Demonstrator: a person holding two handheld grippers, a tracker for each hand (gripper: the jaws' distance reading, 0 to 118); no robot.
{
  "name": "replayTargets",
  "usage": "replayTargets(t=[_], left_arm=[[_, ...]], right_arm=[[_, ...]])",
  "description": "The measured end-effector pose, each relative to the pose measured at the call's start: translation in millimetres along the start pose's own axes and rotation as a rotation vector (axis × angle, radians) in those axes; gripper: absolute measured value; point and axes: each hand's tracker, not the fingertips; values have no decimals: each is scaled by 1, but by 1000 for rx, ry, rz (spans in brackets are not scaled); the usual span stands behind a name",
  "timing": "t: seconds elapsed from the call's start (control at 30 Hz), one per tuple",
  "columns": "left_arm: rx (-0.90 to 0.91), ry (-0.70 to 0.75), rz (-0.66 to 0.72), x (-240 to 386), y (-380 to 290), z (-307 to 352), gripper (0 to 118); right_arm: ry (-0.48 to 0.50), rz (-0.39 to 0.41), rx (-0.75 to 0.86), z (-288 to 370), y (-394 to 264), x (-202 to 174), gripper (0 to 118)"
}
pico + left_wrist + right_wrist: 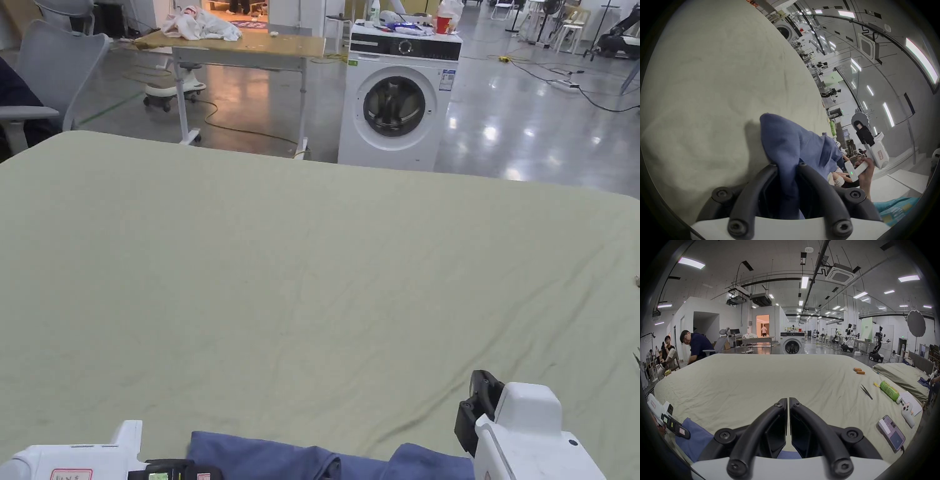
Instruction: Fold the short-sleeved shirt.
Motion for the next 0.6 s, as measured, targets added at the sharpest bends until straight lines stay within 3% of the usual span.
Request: replayTargets(t=[0.3, 0.6], left_arm=[[67, 54, -74, 58, 12, 40, 5], [166, 309, -125, 147, 28, 105, 5]], right_arm=[[-21, 7, 48, 3, 2, 7, 2], [-67, 17, 167, 15, 11, 9, 2]])
